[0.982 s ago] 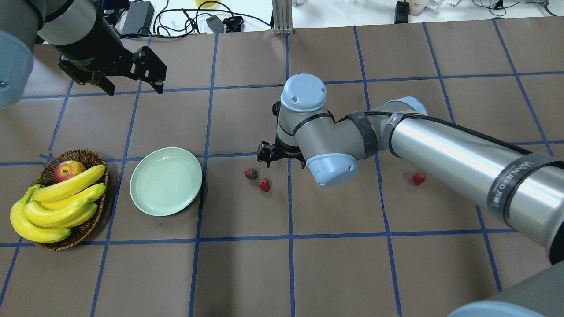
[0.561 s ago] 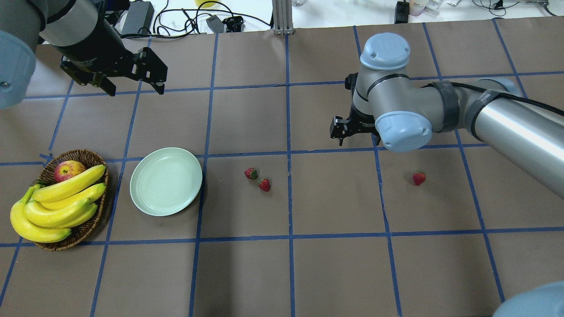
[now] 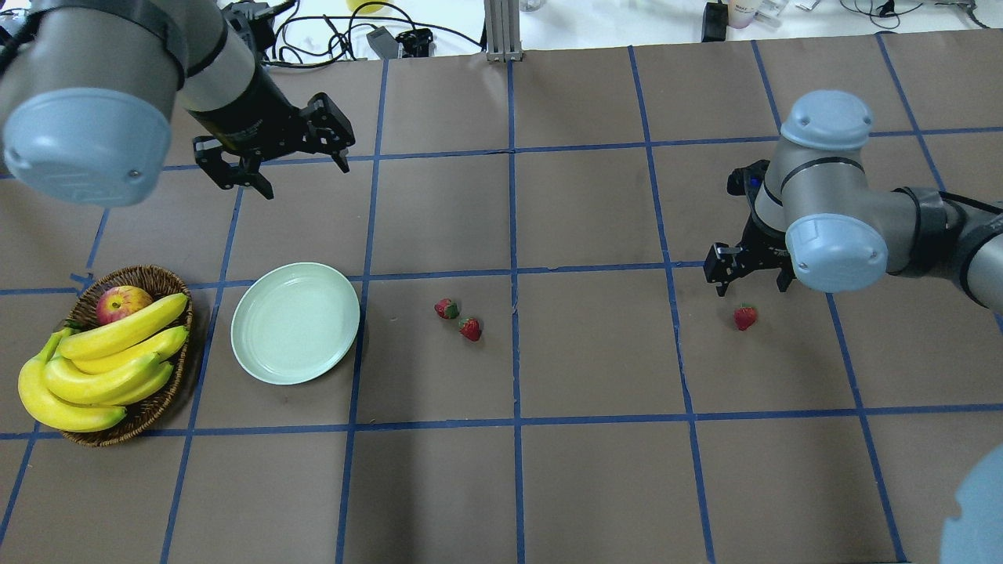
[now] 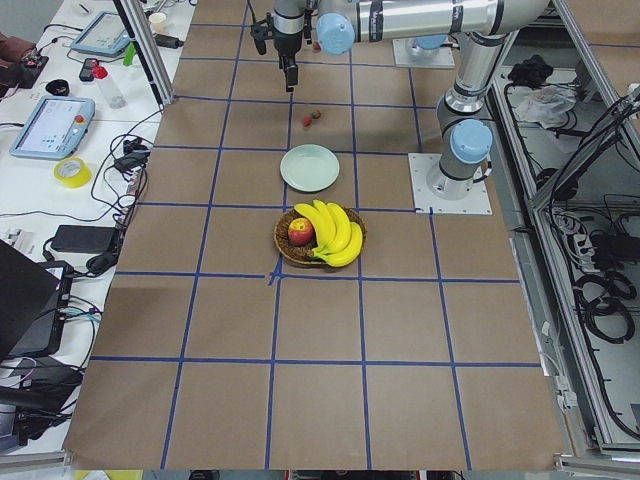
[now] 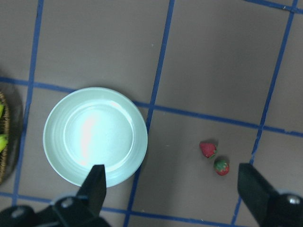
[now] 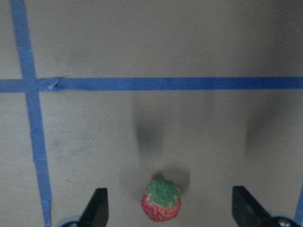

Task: Collect all strawberries into plate
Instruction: 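Grasp the farthest strawberry with the right gripper while the left arm reaches over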

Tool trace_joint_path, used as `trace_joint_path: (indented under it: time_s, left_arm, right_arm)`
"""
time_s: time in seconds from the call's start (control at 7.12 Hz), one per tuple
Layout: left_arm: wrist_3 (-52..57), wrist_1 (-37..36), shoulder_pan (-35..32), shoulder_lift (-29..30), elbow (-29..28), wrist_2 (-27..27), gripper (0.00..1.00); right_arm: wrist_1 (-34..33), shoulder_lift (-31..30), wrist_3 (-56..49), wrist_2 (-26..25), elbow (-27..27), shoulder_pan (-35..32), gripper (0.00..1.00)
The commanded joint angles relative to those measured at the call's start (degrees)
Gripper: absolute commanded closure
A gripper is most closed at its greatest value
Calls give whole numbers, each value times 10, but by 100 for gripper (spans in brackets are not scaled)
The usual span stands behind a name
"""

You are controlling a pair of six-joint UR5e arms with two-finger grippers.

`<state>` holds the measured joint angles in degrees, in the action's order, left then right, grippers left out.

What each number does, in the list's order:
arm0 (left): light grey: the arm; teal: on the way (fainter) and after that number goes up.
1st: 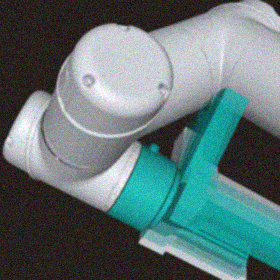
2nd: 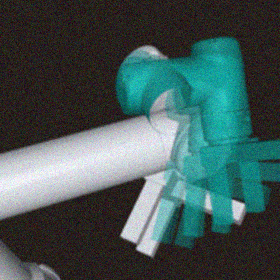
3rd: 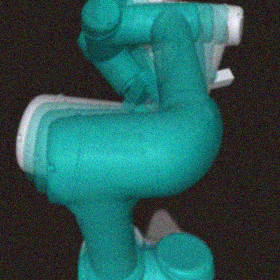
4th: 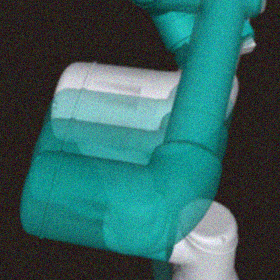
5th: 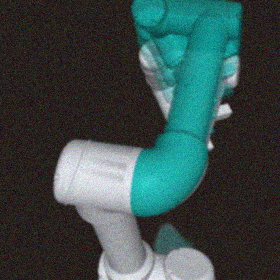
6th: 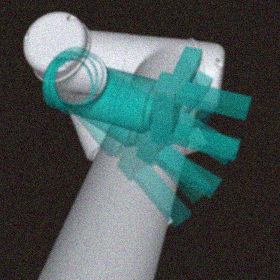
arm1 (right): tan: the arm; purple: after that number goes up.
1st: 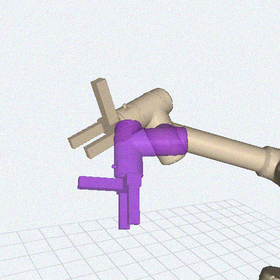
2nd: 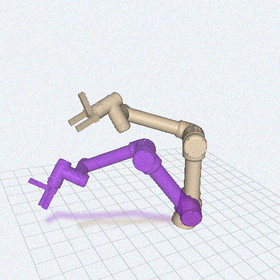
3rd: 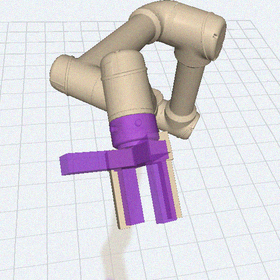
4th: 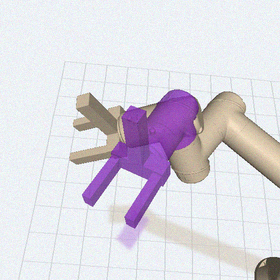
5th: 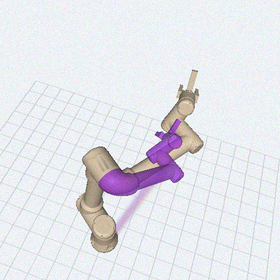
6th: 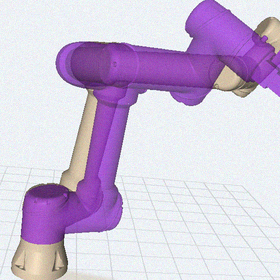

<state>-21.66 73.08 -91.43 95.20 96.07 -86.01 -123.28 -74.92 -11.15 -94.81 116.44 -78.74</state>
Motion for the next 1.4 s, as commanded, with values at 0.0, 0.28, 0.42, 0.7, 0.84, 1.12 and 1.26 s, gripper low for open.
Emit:
trace_joint_path:
  time_s: [0.0, 0.28, 0.42, 0.7, 0.84, 1.12, 1.26]
  left_arm:
    - [-183, -94, -72, 52, 75, -1, 0]
    - [-259, -120, -86, 102, 85, 1, 0]
    - [-261, -151, -86, 131, 85, 4, 0]
    - [-267, -166, -100, 153, 102, 4, 0]
    - [-266, -172, -100, 161, 104, 4, 0]
    - [-266, -179, -100, 178, 116, 1, 2]
    - [-266, -209, -100, 184, 123, 2, 5]
  right_arm:
    - [-22, 3, -17, 24, 47, 20, 24]
    - [-32, 0, -13, 19, 42, 20, 93]
    - [-32, 0, -13, 22, 27, 20, 100]
    - [-20, -2, -9, 26, 14, 16, 100]
    - [-5, -3, -4, 26, -3, 5, 100]
    - [69, -2, 58, 78, -72, -72, 100]
    - [71, 0, 115, 101, -91, -110, 100]
